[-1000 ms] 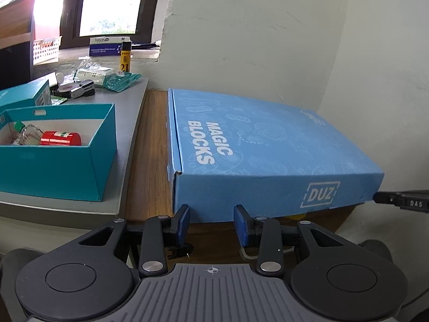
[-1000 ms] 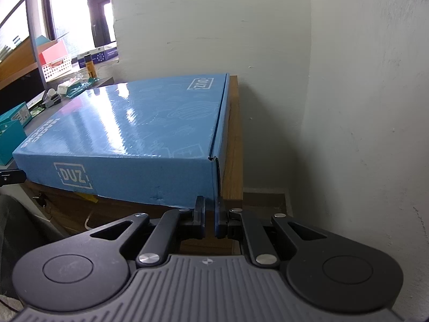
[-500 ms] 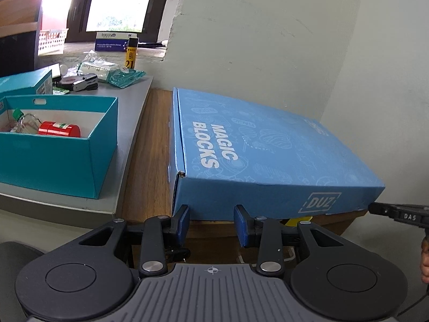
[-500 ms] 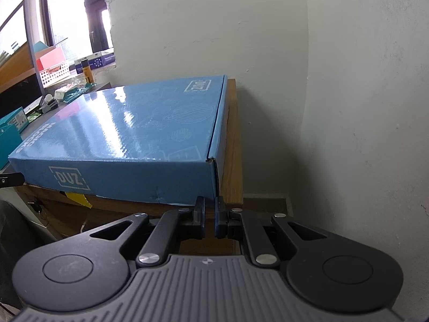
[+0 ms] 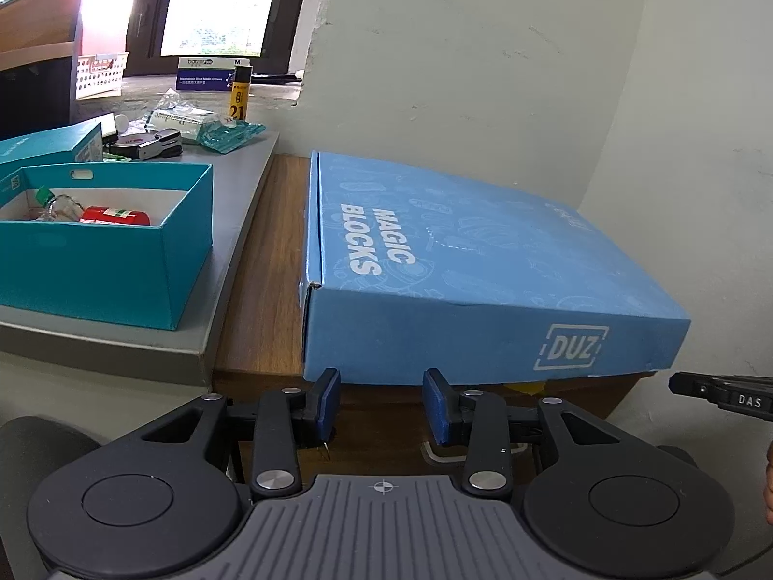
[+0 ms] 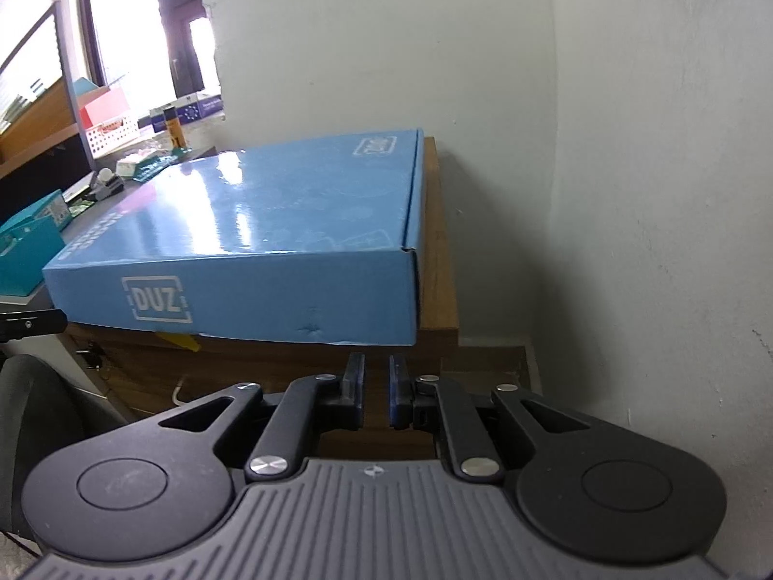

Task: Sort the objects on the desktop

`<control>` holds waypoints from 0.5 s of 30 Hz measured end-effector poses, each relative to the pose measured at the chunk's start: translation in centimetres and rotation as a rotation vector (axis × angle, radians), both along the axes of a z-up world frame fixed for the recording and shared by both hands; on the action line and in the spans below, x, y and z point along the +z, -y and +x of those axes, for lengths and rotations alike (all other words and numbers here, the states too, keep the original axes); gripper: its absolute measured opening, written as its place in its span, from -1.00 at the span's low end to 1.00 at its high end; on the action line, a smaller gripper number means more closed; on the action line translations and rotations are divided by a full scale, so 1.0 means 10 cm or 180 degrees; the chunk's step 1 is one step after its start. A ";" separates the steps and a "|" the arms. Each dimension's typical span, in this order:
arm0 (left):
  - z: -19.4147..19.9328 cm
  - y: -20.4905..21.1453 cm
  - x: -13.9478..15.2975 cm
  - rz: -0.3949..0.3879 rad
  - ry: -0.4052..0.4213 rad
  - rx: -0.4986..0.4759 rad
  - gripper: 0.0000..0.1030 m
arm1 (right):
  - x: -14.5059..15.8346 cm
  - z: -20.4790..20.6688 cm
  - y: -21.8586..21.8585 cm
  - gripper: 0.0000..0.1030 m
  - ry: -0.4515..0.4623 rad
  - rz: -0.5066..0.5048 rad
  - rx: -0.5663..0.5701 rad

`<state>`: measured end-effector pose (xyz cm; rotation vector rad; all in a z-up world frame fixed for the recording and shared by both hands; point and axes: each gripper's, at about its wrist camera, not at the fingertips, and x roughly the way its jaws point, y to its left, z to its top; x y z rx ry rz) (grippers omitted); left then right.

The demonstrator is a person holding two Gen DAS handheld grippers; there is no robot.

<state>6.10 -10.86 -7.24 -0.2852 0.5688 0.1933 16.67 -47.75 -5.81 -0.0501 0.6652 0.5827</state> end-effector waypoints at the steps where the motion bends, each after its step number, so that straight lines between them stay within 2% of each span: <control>1: -0.02 0.01 0.00 -0.0001 0.0000 0.0009 -0.13 | 0.02 -0.04 0.00 -0.73 0.0021 0.0002 0.0010; 4: -0.06 0.06 0.02 0.0022 -0.0002 0.0030 -0.08 | 0.07 -0.13 0.00 -0.60 0.0058 0.0029 0.0045; 5: -0.08 0.08 0.03 0.0030 -0.0006 0.0032 -0.07 | 0.08 -0.17 -0.01 -0.49 0.0070 0.0038 0.0062; 8: -0.14 0.14 0.07 0.0018 0.0024 -0.0020 0.02 | 0.11 -0.25 -0.02 -0.41 0.0117 0.0041 0.0110; 12: -0.22 0.25 0.11 0.0114 0.0063 -0.0035 0.27 | 0.14 -0.35 -0.01 -0.36 0.0144 0.0081 0.0165; 15: -0.27 0.32 0.14 0.0138 0.0092 -0.0054 0.36 | 0.17 -0.45 -0.03 -0.18 0.0179 0.0103 0.0216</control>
